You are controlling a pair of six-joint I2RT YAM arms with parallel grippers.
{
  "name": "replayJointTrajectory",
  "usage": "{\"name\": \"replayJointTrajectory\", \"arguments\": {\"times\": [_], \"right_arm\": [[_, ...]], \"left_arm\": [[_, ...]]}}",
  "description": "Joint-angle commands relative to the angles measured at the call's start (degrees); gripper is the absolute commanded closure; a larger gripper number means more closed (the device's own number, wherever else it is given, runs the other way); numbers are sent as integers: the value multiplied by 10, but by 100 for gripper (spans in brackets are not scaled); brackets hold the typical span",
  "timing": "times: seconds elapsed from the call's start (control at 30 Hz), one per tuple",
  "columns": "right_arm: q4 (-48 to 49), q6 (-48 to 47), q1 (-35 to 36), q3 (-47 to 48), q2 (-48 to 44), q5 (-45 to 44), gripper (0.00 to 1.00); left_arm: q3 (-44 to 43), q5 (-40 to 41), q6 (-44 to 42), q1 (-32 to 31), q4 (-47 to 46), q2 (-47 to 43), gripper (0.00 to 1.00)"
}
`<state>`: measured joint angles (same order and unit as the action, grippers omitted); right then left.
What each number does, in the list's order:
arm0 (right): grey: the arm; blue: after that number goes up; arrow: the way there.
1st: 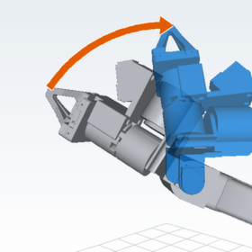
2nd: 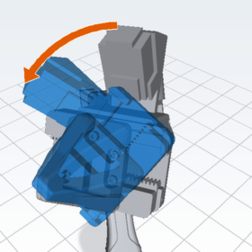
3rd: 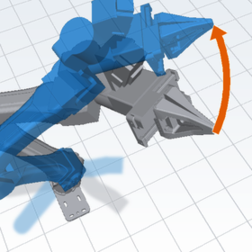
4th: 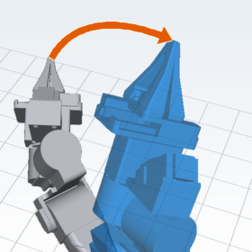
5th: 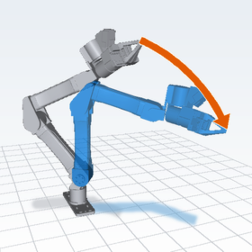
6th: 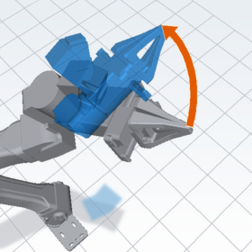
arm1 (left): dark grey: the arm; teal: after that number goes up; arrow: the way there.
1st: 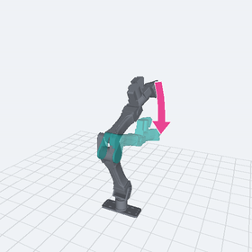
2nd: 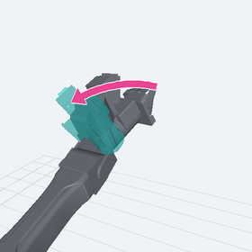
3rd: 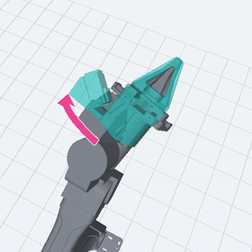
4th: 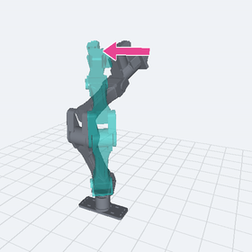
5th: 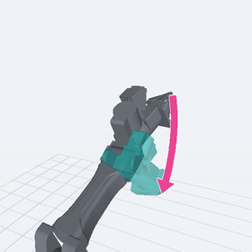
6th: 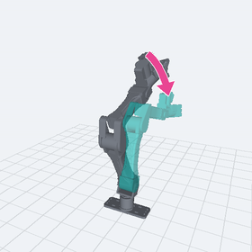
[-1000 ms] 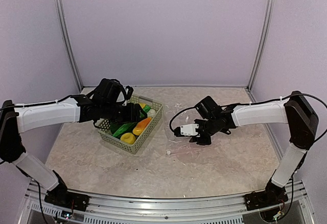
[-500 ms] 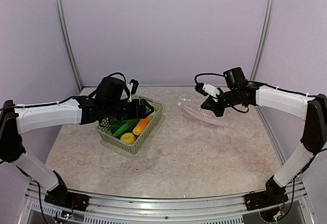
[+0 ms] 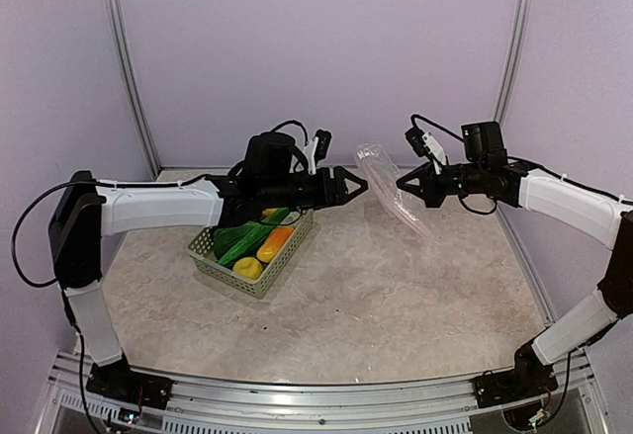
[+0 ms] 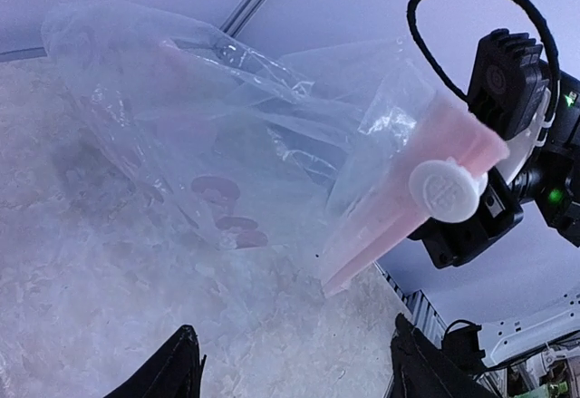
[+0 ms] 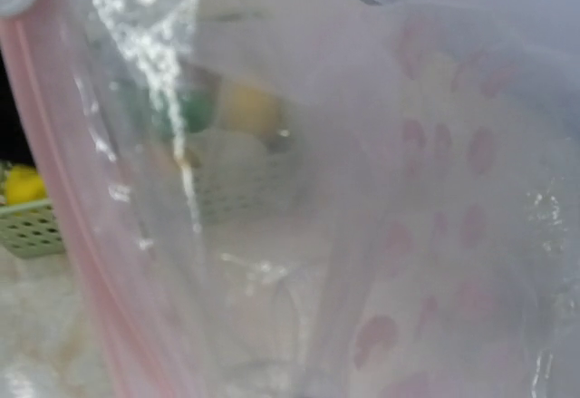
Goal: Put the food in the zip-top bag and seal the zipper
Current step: Pass from the right arm to the left
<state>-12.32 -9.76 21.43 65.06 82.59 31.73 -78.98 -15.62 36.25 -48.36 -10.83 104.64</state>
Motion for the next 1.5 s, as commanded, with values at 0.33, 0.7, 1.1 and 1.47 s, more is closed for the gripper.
{"name": "replayJointTrajectory", "arguments": {"times": [0.33,0.7,1.1,1.47], "right_arm": [[23,64,-2,-16,-3,52,100],[22,79,-3,-16,3,89,100],[34,116,-33,-11,32,162,100],[-2,25,-7,-5,-33,-144,44]], "left_arm": [[-65,-20,26,-11,-46,82,48],[-84,-19,37,7,-59,110,74],[-100,-37,31,10,-84,128,96],[-98,-9,63,9,-104,133,100]]}}
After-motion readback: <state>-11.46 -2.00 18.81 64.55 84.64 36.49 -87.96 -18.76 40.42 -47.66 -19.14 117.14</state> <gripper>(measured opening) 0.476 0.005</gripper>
